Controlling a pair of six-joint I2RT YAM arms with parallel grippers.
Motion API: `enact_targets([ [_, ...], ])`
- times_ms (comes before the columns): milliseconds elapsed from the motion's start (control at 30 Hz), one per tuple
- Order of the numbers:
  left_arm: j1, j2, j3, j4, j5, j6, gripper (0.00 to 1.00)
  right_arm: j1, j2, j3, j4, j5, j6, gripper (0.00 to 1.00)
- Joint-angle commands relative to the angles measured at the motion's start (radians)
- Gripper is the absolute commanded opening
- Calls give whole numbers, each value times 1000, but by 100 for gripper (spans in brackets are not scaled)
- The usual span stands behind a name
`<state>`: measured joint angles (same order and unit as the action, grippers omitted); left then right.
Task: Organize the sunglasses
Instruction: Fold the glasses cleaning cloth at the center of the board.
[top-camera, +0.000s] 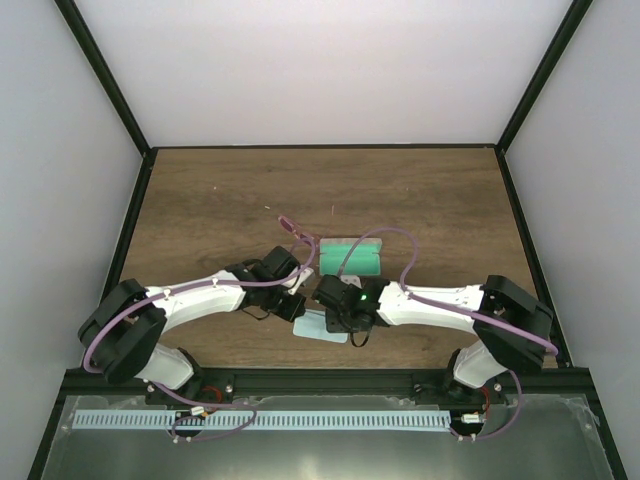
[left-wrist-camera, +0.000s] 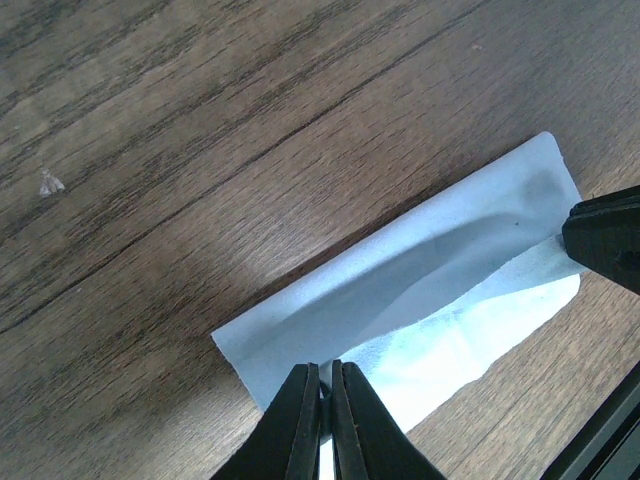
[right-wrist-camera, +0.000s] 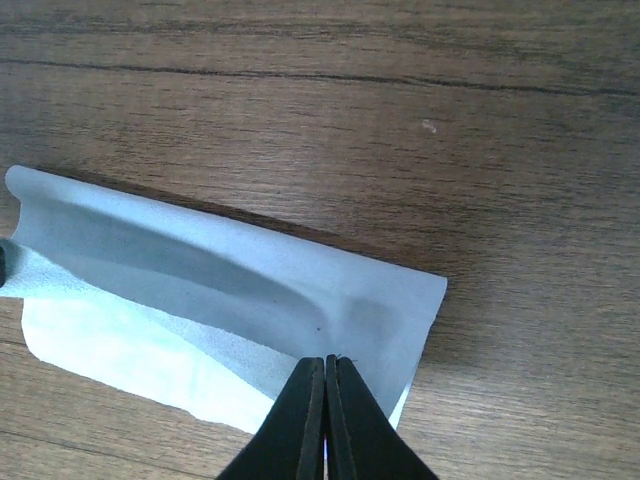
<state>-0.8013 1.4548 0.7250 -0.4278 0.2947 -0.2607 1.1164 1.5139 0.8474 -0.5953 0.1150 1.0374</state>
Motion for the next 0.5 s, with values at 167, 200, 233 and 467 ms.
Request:
enact_targets([
  [167, -10, -4, -11, 26, 15, -2, 4, 9, 1, -12, 4, 3, 20, 1],
  [200, -10, -2, -12, 25, 15, -2, 4, 9, 4, -11, 5, 2, 21, 1],
  [233, -9, -3, -12, 26, 16, -1, 4, 10, 7, -11, 6, 0, 22, 1],
  [467, -12, -15, -28, 21, 11, -1, 4, 12, 7, -14, 8, -4, 23, 1],
])
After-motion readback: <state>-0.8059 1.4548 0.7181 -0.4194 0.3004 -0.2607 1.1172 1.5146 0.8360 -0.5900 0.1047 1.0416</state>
